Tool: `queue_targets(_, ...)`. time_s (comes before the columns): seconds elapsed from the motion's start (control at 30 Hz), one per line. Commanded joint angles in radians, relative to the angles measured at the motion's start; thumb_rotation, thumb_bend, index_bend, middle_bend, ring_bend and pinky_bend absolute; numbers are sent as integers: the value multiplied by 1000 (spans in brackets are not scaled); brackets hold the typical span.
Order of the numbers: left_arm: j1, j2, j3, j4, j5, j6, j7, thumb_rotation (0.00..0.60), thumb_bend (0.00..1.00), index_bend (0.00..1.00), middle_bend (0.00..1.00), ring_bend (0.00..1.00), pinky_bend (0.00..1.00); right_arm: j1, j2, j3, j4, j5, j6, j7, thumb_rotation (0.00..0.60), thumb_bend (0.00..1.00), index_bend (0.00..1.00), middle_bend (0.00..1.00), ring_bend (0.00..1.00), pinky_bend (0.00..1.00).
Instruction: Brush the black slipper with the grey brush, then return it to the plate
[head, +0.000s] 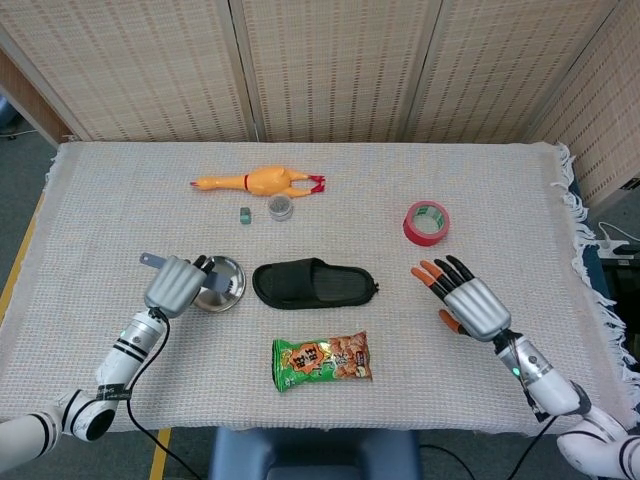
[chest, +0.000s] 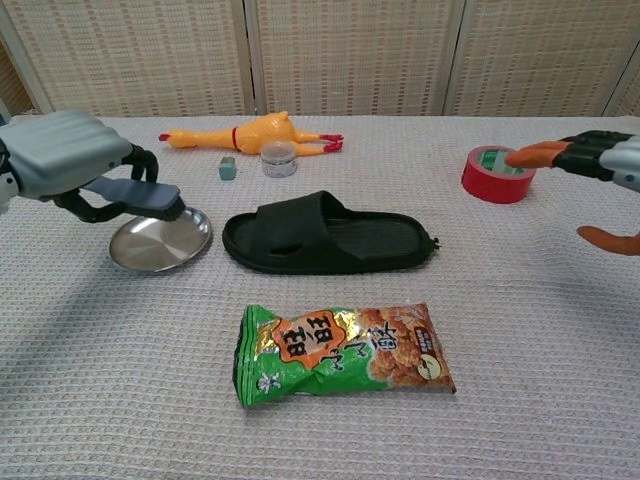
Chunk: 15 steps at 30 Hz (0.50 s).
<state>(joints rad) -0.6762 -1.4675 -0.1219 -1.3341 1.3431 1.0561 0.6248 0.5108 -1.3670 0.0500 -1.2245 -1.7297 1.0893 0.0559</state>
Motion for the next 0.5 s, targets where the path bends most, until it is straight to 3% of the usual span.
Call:
queue_targets(0.03,-15,44,-74,-209,-187,10,256,600,438,638,853,686,930,88,-111,-1,105,-25,-90,58,600,421,0,0,0,0)
queue_targets(0.3,-47,39,-96,-298,-285,41,384,600,437,638,853,686,929,141,-202,-18,173,-20,-140,53,600,424,0,0,0,0)
queue_targets(0.5,-125,-58,-123,-326,-380,81,511,600,436,638,853,685,930,191,-293,-41,257,-1,-222,-13,600,543,10,0,0,0)
